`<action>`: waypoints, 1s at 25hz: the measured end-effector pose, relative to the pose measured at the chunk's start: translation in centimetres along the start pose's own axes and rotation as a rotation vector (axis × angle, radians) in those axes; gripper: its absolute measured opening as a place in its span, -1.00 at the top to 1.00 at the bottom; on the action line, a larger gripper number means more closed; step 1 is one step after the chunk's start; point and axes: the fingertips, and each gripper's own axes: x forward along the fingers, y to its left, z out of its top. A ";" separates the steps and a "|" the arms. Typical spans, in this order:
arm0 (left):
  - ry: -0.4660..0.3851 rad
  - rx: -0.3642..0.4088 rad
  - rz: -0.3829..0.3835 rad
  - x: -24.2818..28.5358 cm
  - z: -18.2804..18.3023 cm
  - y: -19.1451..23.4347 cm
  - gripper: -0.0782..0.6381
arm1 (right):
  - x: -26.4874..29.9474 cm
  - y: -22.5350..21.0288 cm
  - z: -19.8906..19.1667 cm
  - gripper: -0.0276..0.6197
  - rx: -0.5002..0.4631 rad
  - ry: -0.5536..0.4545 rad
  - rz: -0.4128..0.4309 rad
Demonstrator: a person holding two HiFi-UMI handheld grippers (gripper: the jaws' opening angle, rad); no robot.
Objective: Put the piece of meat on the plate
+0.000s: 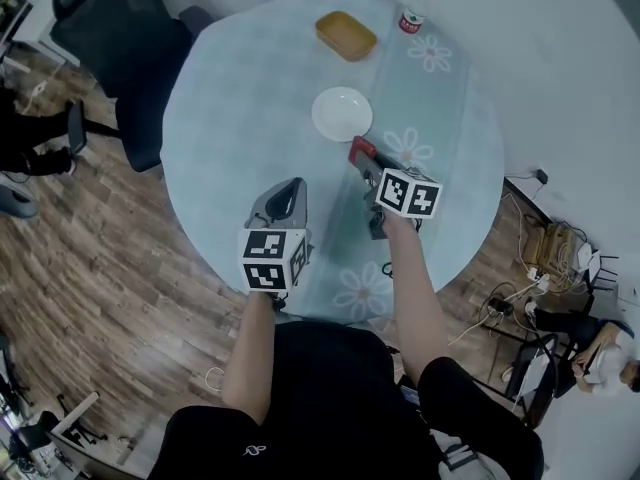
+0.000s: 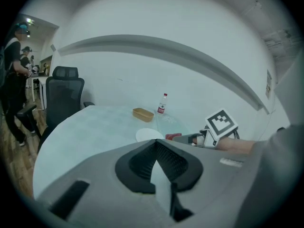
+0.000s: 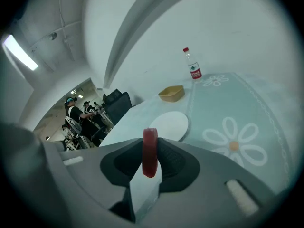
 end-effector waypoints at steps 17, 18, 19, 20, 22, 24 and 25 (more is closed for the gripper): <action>0.053 -0.099 0.115 0.4 -0.1 11.1 0.79 | 14.9 -2.5 4.1 0.57 0.082 0.255 0.017; 0.054 -0.096 0.110 0.6 -0.1 10.9 0.79 | 14.9 -2.9 4.0 0.52 0.063 0.259 -0.008; 0.055 -0.092 0.105 0.8 -0.1 10.7 0.79 | 14.9 -3.3 3.9 0.48 0.032 0.261 -0.033; 0.055 -0.087 0.099 1.0 -0.1 10.4 0.79 | 14.9 -3.6 4.0 0.45 -0.005 0.259 -0.056; 0.054 -0.080 0.087 1.3 0.1 9.6 0.79 | 14.6 -4.1 4.4 0.39 -0.078 0.242 -0.095; 0.045 -0.082 0.075 1.5 0.6 8.4 0.79 | 13.7 -4.2 5.1 0.37 -0.133 0.210 -0.119; 0.037 -0.077 0.066 1.5 1.0 7.6 0.79 | 13.0 -4.1 5.5 0.35 -0.151 0.190 -0.121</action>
